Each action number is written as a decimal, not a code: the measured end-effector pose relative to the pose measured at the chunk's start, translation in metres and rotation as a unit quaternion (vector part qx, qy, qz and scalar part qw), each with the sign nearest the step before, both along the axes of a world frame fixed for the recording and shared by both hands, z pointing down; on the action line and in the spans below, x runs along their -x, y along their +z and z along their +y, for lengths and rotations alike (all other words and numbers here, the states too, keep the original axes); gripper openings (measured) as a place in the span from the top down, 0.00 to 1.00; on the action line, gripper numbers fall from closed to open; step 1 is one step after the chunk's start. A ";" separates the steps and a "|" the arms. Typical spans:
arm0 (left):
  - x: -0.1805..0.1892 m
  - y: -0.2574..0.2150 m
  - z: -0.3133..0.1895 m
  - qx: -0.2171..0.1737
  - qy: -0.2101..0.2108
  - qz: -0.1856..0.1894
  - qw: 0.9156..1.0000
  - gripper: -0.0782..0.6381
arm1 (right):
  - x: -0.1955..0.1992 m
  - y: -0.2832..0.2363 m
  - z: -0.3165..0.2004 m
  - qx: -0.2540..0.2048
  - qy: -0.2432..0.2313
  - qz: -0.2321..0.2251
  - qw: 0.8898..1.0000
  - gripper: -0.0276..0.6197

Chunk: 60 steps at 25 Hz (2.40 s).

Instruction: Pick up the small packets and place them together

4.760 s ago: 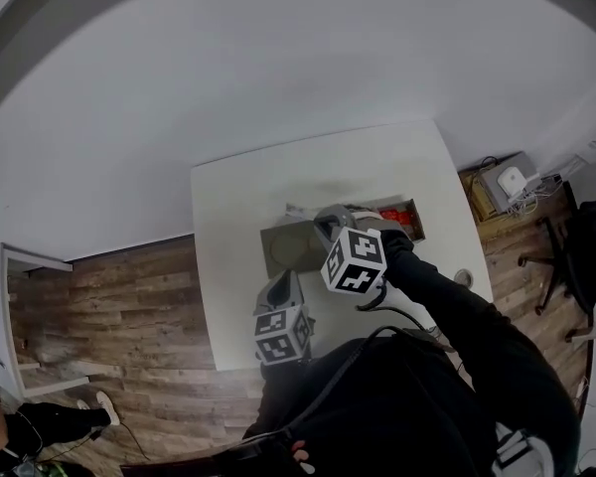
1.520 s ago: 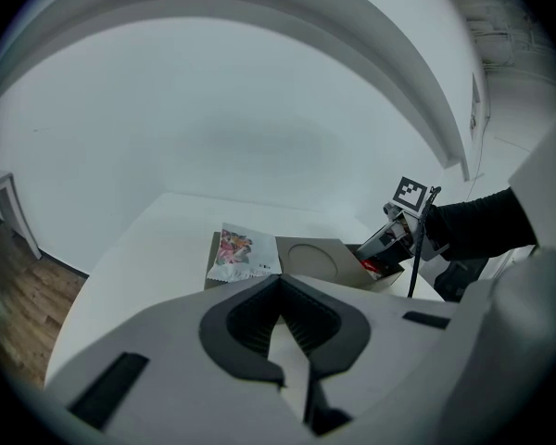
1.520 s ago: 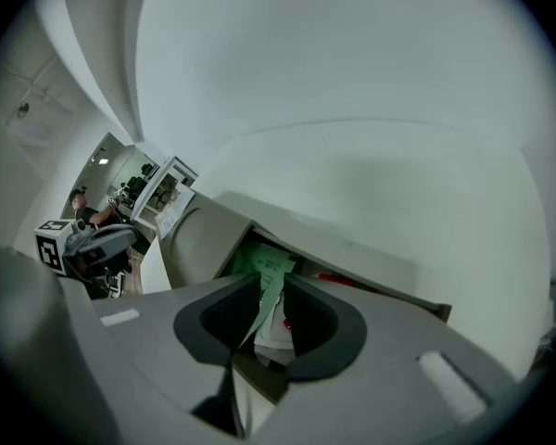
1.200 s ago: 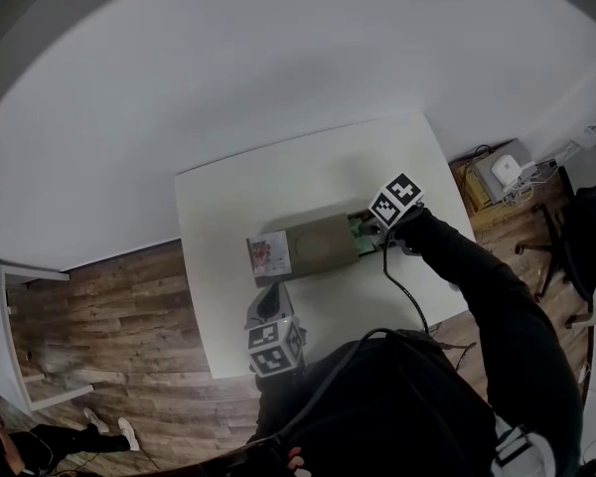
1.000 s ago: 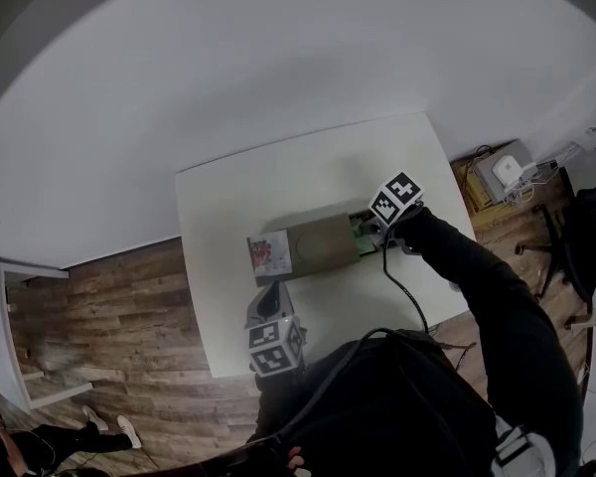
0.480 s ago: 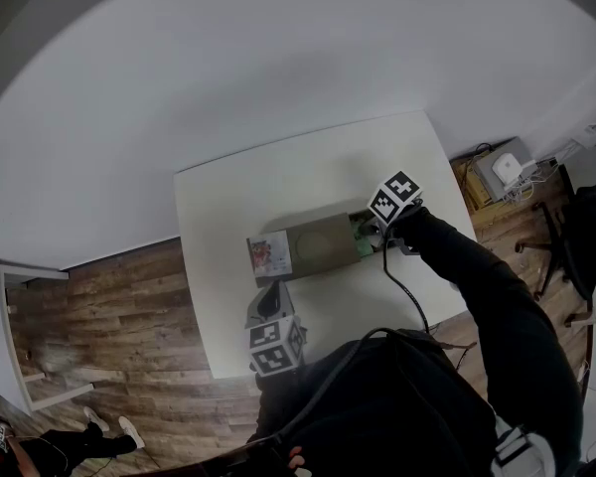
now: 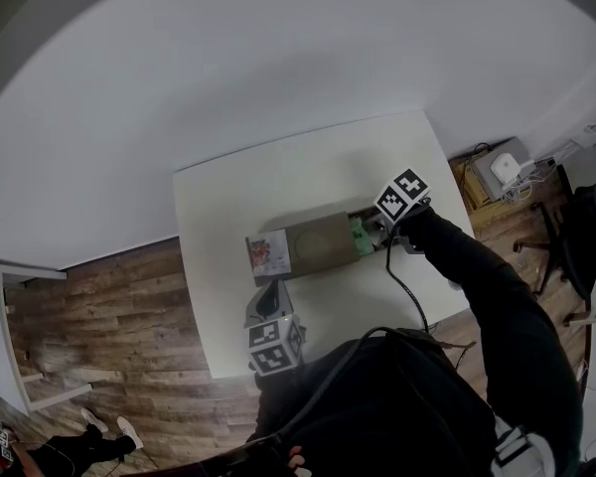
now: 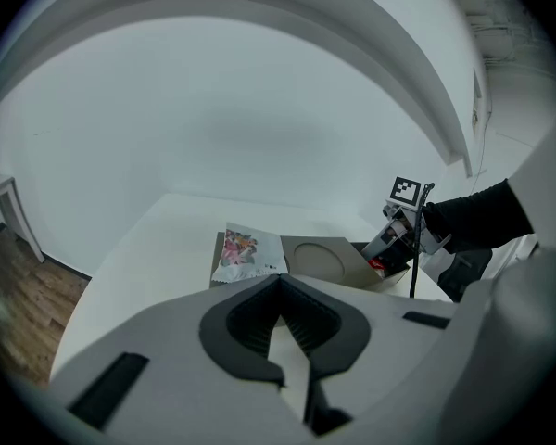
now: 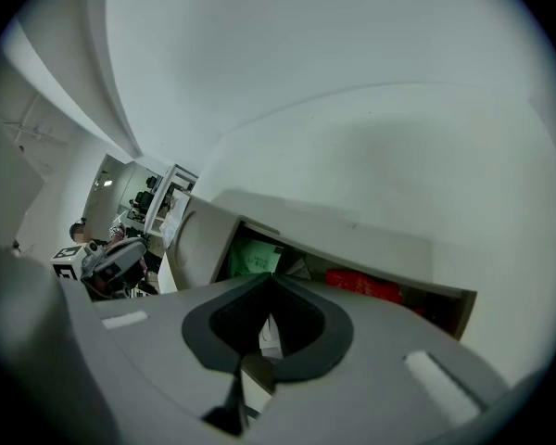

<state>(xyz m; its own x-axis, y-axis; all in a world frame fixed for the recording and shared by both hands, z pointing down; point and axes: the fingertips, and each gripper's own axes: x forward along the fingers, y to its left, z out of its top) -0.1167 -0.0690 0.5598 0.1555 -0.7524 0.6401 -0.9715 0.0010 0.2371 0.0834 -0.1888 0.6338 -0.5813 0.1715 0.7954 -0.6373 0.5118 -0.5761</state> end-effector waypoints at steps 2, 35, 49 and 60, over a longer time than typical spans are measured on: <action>0.000 -0.001 0.001 -0.002 -0.001 -0.001 1.000 0.89 | -0.003 -0.004 0.000 -0.003 0.003 -0.005 1.000 0.95; -0.004 -0.002 -0.001 -0.006 0.007 -0.003 1.000 0.89 | -0.075 -0.056 -0.025 -0.047 0.063 -0.006 0.997 0.95; -0.004 -0.004 0.000 -0.009 0.008 -0.005 1.000 0.89 | -0.075 -0.073 -0.027 -0.063 0.054 -0.011 0.997 0.96; -0.006 -0.003 -0.002 -0.014 0.011 -0.005 1.000 0.89 | -0.070 -0.100 -0.025 -0.084 0.049 -0.031 0.995 0.96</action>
<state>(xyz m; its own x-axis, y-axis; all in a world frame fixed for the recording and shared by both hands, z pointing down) -0.1109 -0.0709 0.5569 0.1668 -0.7658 0.6211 -0.9734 -0.0275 0.2275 0.1535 -0.2142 0.5335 -0.6379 -0.0209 0.7698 -0.6543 0.5419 -0.5275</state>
